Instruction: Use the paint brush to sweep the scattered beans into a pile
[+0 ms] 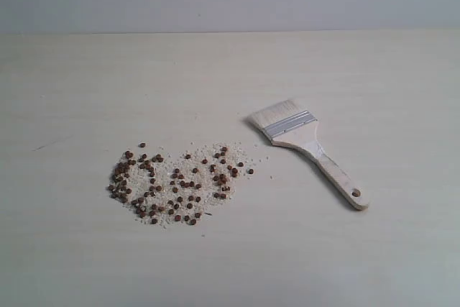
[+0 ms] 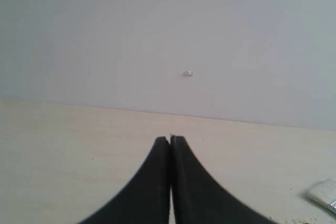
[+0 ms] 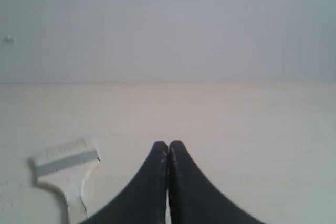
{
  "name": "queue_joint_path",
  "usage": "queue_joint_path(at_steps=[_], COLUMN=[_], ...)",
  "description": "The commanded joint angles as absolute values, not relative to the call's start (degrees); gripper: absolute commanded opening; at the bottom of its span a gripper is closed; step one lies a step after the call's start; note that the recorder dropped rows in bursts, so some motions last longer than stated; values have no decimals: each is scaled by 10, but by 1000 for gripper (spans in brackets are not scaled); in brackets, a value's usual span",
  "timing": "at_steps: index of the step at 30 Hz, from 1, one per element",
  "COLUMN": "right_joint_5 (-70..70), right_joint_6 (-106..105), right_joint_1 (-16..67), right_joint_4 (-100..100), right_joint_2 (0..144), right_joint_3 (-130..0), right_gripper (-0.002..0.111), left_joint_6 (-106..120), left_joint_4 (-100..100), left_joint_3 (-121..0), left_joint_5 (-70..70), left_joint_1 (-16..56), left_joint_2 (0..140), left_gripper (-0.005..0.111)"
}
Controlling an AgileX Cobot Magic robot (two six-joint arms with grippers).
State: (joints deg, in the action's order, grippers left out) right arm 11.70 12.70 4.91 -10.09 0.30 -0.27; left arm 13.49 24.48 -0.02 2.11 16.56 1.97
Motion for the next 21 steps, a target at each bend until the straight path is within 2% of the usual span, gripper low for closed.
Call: queue_joint_path(at_steps=[1, 6, 13, 18, 21], right_joint_5=[-11, -144, -283, -216, -131], right_joint_6=[133, 122, 213, 318, 338], right_joint_1=[47, 47, 47, 47, 47], right_joint_4=[-78, -89, 15, 52, -62], right_joint_2=[0, 0, 0, 8, 74], right_joint_3=[0, 0, 0, -54, -125], right_gripper=[0, 0, 0, 0, 0], left_joint_6=[136, 136, 136, 136, 136], left_joint_4=[243, 243, 243, 243, 243], left_joint_3=[0, 0, 0, 0, 0], left_joint_5=[22, 22, 22, 22, 22], left_joint_1=[163, 163, 163, 163, 163], left_joint_2=[16, 16, 16, 16, 16], left_gripper=[0, 0, 0, 0, 0])
